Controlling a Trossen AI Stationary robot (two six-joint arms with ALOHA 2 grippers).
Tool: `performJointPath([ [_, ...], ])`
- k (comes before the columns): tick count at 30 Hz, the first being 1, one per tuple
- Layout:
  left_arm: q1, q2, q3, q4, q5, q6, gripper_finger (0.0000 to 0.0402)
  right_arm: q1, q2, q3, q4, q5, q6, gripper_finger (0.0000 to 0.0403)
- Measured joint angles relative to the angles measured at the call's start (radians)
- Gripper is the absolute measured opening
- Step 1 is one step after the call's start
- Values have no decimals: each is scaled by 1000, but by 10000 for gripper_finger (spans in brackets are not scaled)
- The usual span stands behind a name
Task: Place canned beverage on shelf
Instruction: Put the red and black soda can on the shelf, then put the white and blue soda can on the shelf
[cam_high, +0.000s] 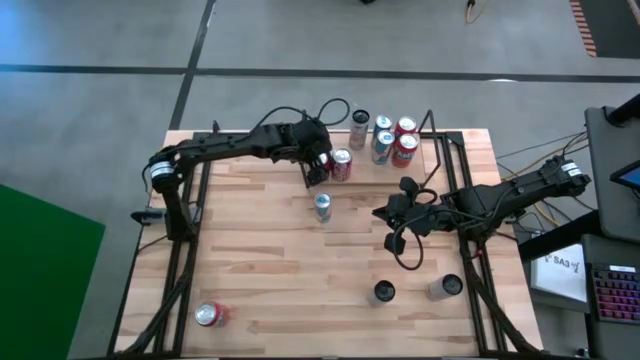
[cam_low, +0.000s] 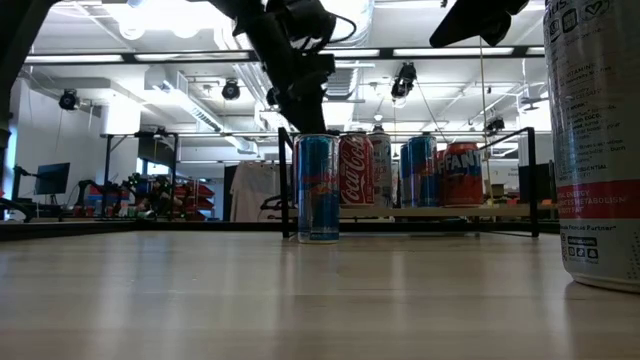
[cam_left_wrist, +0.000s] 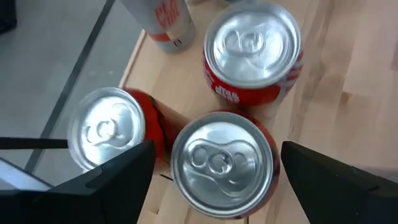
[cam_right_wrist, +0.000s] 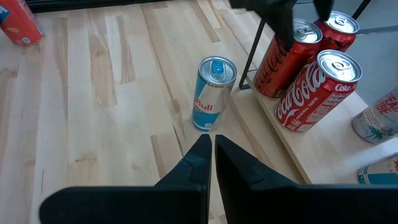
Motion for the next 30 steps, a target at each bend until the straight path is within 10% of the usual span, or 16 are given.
performJointPath([
  [21, -70, -147, 46, 6, -3, 5, 331, 0, 0, 0, 1, 7, -3, 12],
  [30, -150, -294, -147, 162, -3, -1, 331, 0, 0, 0, 9, 8, -3, 12],
])
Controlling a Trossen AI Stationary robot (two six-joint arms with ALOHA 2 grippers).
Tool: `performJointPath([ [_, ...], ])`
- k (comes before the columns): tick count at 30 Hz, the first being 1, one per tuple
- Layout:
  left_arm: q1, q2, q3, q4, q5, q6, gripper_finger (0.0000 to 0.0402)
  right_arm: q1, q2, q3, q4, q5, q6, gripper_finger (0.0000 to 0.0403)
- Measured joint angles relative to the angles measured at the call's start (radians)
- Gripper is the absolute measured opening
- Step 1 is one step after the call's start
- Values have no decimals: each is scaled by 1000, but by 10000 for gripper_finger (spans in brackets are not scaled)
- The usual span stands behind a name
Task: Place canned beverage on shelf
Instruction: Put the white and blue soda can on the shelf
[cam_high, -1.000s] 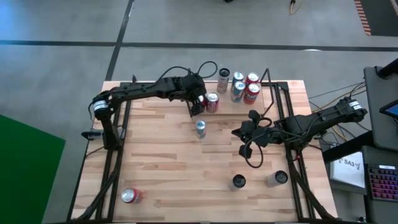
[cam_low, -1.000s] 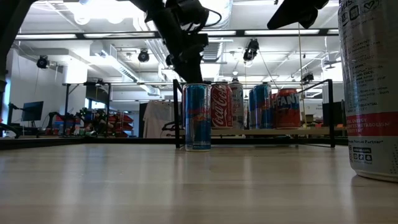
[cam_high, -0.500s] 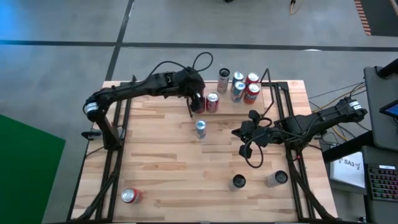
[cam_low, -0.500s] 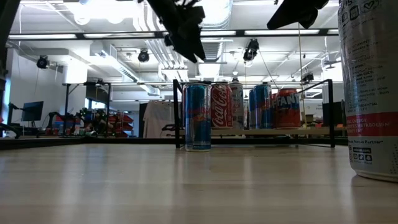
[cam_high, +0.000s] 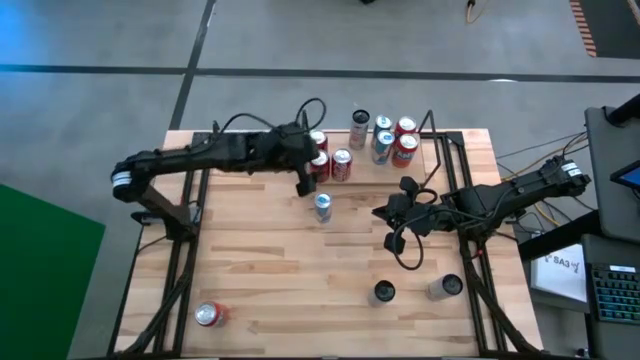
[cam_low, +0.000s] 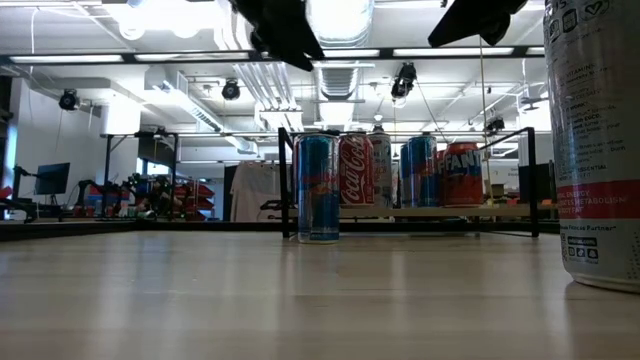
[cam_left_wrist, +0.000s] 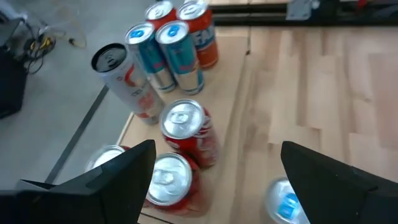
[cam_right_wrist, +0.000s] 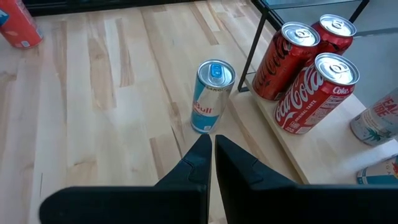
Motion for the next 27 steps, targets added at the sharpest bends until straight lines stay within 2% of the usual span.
performJointPath([
  [14, -107, -326, -479, 384, 0, -72, 331, -35, 0, 0, 135, 0, -77, 12],
  [20, -153, -397, -635, 534, 0, -83, 331, -78, 2, 0, 183, -2, -114, 12],
  [27, -173, -414, -785, 719, 3, -76, 331, -131, 43, 0, 278, -2, -201, 12],
])
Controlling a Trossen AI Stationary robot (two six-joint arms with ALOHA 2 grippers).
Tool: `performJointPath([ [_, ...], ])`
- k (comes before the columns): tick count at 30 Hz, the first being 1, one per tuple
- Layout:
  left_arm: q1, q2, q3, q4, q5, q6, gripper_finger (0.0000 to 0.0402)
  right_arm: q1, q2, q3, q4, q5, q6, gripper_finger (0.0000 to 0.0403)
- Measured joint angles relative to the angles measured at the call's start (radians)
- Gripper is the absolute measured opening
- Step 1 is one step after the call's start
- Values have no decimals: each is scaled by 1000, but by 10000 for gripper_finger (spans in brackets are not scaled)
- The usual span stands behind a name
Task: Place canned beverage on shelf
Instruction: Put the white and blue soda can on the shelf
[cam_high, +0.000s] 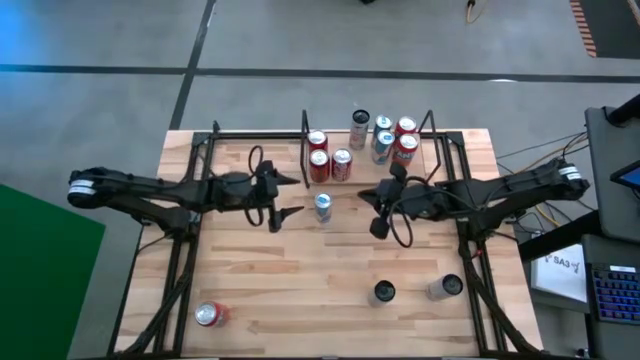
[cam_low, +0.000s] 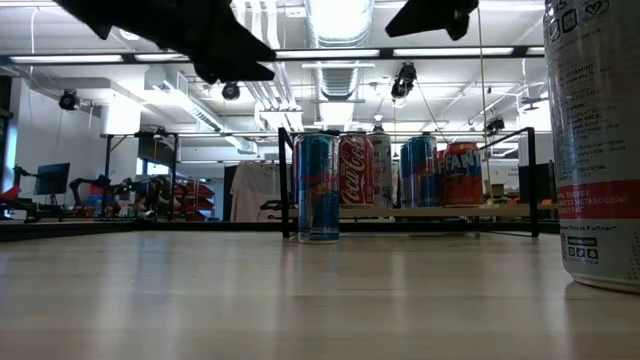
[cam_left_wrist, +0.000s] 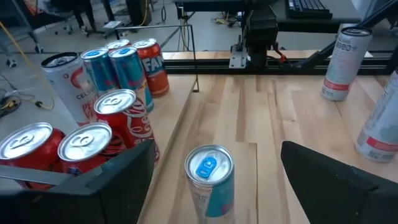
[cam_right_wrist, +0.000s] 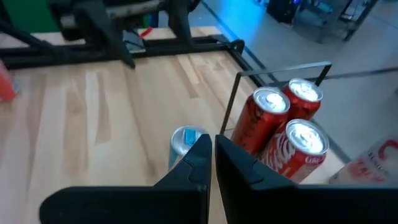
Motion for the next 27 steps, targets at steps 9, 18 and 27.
performJointPath([
  [9, 0, 2, -106, 172, 1, 35, 331, -62, 61, 0, 135, -3, -70, 12],
  [18, 0, 81, -132, 261, 1, 36, 331, -134, 109, 0, 199, -102, -58, 12],
  [27, 2, 175, -132, 351, 1, 40, 331, -168, 195, 1, 223, -139, -67, 12],
])
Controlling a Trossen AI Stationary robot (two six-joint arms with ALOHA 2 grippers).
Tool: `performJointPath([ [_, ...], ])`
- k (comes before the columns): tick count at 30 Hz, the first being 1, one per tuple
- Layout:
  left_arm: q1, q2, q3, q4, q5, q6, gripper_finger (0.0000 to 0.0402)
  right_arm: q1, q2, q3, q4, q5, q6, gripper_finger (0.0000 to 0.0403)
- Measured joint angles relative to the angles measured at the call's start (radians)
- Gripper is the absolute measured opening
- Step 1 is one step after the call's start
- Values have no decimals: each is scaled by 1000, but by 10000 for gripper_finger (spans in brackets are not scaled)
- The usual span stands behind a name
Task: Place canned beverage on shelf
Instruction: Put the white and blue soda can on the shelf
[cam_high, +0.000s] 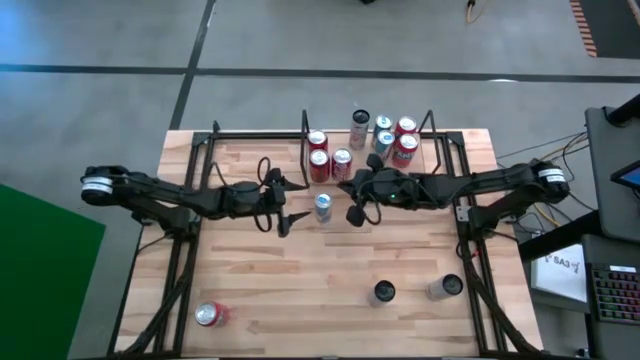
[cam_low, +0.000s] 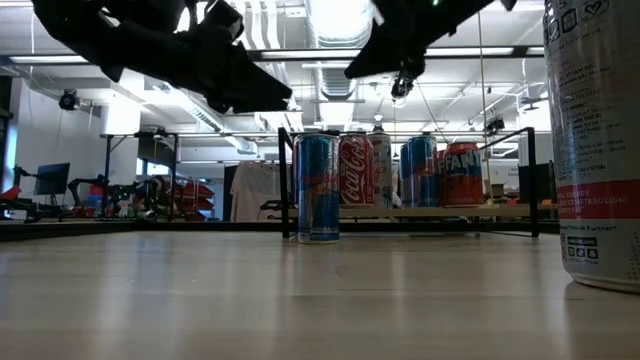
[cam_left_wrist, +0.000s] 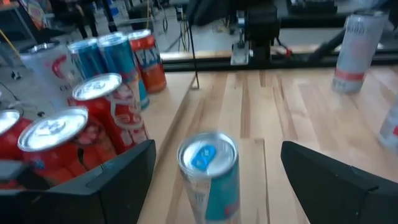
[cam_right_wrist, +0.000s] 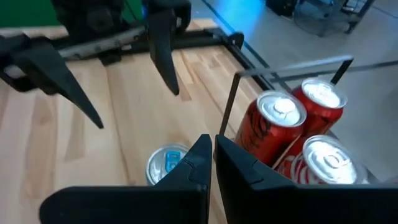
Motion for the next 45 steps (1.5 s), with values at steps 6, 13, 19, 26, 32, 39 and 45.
performJointPath([
  [6, 0, 62, 0, 52, 0, 0, 331, -3, 62, 0, 11, -1, -20, 12],
  [13, 1, 139, 0, 105, 0, -4, 331, -3, 108, 0, 15, -2, -32, 12],
  [19, 1, 169, 1, 151, 0, -4, 331, -3, 128, 0, 15, -1, -45, 13],
  [26, 2, 144, 1, 154, -1, -4, 331, -3, 150, 0, 19, -1, -70, 44],
  [32, 2, 121, 1, 146, -1, 2, 331, -2, 178, 1, 24, -72, -58, 159],
  [39, 2, 104, 1, 132, -1, 11, 331, -2, 194, 1, 30, -79, -18, 334],
  [45, 2, 96, 1, 133, -2, 11, 331, -5, 208, 1, 40, -74, -14, 397],
])
